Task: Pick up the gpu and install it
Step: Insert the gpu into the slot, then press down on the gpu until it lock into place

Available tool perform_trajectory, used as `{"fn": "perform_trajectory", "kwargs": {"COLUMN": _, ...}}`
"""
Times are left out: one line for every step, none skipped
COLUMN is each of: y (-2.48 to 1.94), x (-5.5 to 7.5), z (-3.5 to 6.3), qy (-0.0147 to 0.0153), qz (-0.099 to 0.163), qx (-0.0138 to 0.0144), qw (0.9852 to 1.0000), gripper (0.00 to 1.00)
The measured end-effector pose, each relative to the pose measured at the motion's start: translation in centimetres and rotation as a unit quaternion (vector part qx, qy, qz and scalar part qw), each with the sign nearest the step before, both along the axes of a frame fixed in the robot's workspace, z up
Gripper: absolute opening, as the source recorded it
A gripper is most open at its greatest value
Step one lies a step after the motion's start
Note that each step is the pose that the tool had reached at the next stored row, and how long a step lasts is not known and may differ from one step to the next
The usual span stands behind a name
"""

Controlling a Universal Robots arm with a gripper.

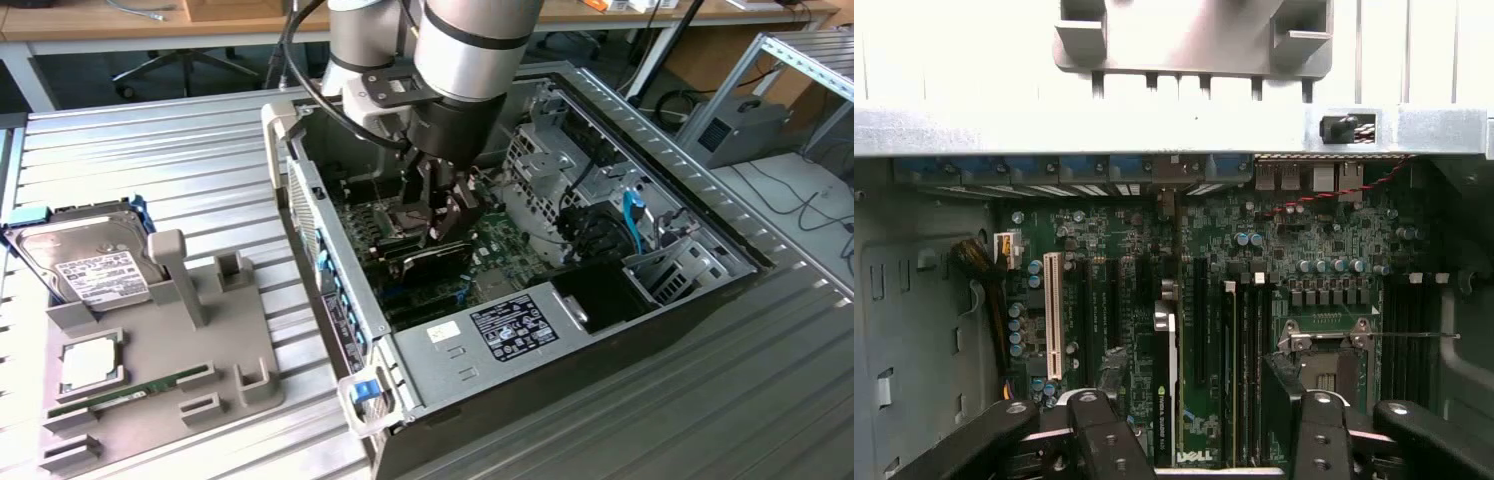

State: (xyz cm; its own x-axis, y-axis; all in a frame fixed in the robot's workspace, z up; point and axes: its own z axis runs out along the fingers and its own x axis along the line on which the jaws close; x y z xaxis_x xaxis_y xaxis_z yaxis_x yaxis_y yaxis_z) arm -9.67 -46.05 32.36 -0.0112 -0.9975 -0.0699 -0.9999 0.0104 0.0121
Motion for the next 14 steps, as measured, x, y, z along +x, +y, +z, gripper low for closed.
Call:
{"fn": "perform_trajectory", "kwargs": {"y": 0.0, "x": 0.0, "z": 0.01, "qy": 0.0, "qz": 0.0, "qx": -0.0001, "qw": 1.0, "gripper": 0.64}}
{"fn": "perform_trajectory", "kwargs": {"y": 0.0, "x": 0.0, "z": 0.01, "qy": 0.0, "qz": 0.0, "qx": -0.0001, "qw": 1.0, "gripper": 0.64}}
{"fn": "perform_trajectory", "kwargs": {"y": 0.0, "x": 0.0, "z": 0.01, "qy": 0.0, "qz": 0.0, "qx": -0.0001, "qw": 1.0, "gripper": 0.64}}
{"fn": "perform_trajectory", "kwargs": {"y": 0.0, "x": 0.0, "z": 0.01, "qy": 0.0, "qz": 0.0, "qx": -0.0001, "qw": 1.0, "gripper": 0.64}}
{"fn": "perform_trajectory", "kwargs": {"y": 0.0, "x": 0.0, "z": 0.01, "qy": 0.0, "qz": 0.0, "qx": -0.0001, "qw": 1.0, "gripper": 0.64}}
{"fn": "perform_trajectory", "kwargs": {"y": 0.0, "x": 0.0, "z": 0.01, "qy": 0.0, "qz": 0.0, "qx": -0.0001, "qw": 1.0, "gripper": 0.64}}
{"fn": "perform_trajectory", "kwargs": {"y": 0.0, "x": 0.0, "z": 0.01, "qy": 0.0, "qz": 0.0, "qx": -0.0001, "qw": 1.0, "gripper": 0.64}}
{"fn": "perform_trajectory", "kwargs": {"y": 0.0, "x": 0.0, "z": 0.01, "qy": 0.0, "qz": 0.0, "qx": -0.0001, "qw": 1.0, "gripper": 0.64}}
{"fn": "perform_trajectory", "kwargs": {"y": 0.0, "x": 0.0, "z": 0.01, "qy": 0.0, "qz": 0.0, "qx": -0.0001, "qw": 1.0, "gripper": 0.64}}
{"fn": "perform_trajectory", "kwargs": {"y": 0.0, "x": 0.0, "z": 0.01, "qy": 0.0, "qz": 0.0, "qx": -0.0001, "qw": 1.0, "gripper": 0.64}}
{"fn": "perform_trajectory", "kwargs": {"y": 0.0, "x": 0.0, "z": 0.01, "qy": 0.0, "qz": 0.0, "qx": -0.0001, "qw": 1.0, "gripper": 0.64}}
{"fn": "perform_trajectory", "kwargs": {"y": 0.0, "x": 0.0, "z": 0.01, "qy": 0.0, "qz": 0.0, "qx": -0.0001, "qw": 1.0, "gripper": 0.64}}
{"fn": "perform_trajectory", "kwargs": {"y": 0.0, "x": 0.0, "z": 0.01, "qy": 0.0, "qz": 0.0, "qx": -0.0001, "qw": 1.0, "gripper": 0.64}}
{"fn": "perform_trajectory", "kwargs": {"y": 0.0, "x": 0.0, "z": 0.01, "qy": 0.0, "qz": 0.0, "qx": -0.0001, "qw": 1.0, "gripper": 0.64}}
